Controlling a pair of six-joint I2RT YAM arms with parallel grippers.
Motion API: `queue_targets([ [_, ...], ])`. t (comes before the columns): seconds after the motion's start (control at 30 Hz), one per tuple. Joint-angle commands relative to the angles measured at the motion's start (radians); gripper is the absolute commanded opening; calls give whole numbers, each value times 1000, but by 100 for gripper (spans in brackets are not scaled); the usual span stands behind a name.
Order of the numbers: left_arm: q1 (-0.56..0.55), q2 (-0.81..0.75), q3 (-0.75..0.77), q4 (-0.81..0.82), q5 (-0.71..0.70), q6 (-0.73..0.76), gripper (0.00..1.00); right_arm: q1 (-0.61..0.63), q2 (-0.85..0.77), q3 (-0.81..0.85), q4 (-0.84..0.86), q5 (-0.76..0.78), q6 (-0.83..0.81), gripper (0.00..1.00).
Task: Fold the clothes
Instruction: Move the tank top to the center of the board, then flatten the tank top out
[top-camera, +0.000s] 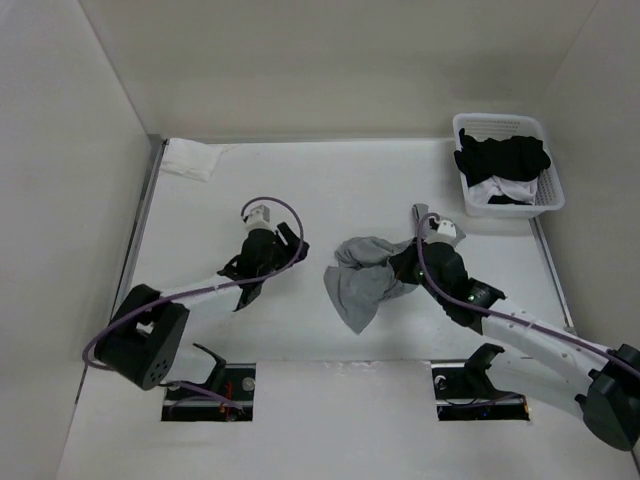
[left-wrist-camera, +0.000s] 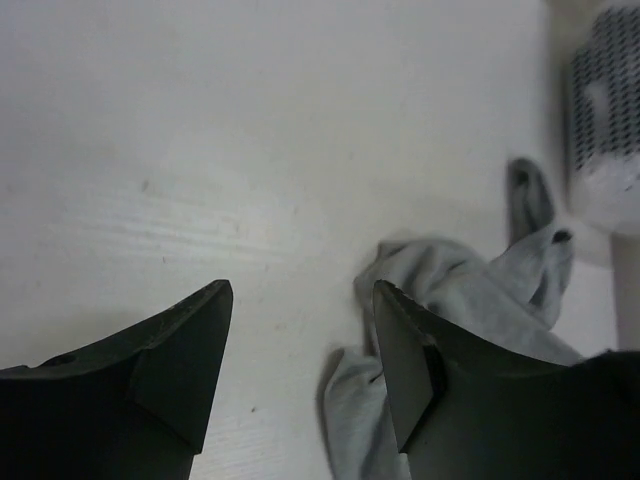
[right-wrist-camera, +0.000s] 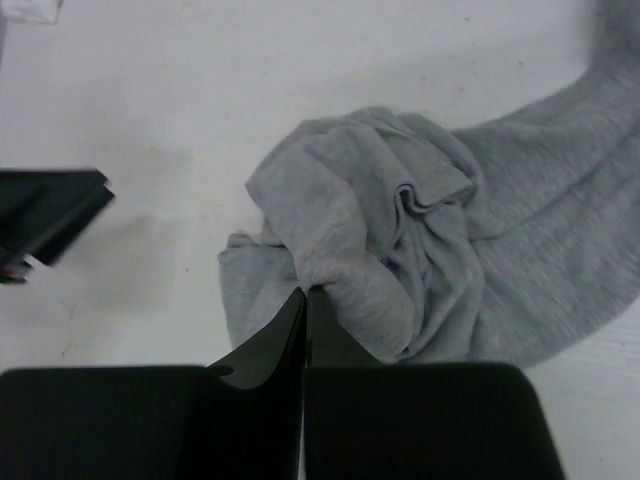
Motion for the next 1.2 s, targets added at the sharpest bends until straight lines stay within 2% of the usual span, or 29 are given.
queue_targets([
  [0.0, -56, 59, -25, 75, 85, -24, 57, 9, -100, 23, 84, 79, 77, 0],
  [0.13, -149, 128, -25, 85, 83, -41, 56, 27, -155, -50, -80, 98, 201, 1],
  [0.27, -229, 241, 11, 119, 114, -41, 55, 131, -224, -173, -124, 150, 339, 1],
  [0.4, -273, 364, 76, 117, 154, -44, 46, 159, -279, -187, -130, 184, 356, 1],
  [0.47, -277, 404, 94, 125, 156, -49, 34, 155, -278, -166, -119, 178, 322, 1],
  [0.53, -263, 419, 117, 126, 149, -55, 13, 149, -263, -146, -107, 179, 290, 2],
  [0.57, -243, 409, 131, 120, 146, -58, 7, 136, -247, -131, -95, 178, 270, 2],
  [0.6, -219, 380, 159, 117, 145, -61, 4, 119, -226, -106, -78, 173, 241, 2],
  [0.7, -163, 283, 292, 77, 133, -56, 2, 28, -128, 39, 5, 124, 77, 2],
  [0.83, -105, 205, 666, -73, 81, 29, 2, -109, 61, 437, 80, -8, -112, 1],
  [0.93, -27, 183, 920, -182, 74, 65, 2, -140, 170, 778, 22, -48, -188, 1],
  [1.0, 21, 166, 1031, -245, 96, 69, 3, -135, 193, 938, -31, -49, -233, 1],
  [1.07, 64, 136, 1084, -301, 120, 73, 3, -93, 164, 977, -48, -36, -251, 1],
  [1.17, 95, 74, 1047, -351, 139, 82, 4, -4, 45, 817, -35, 15, -218, 3],
])
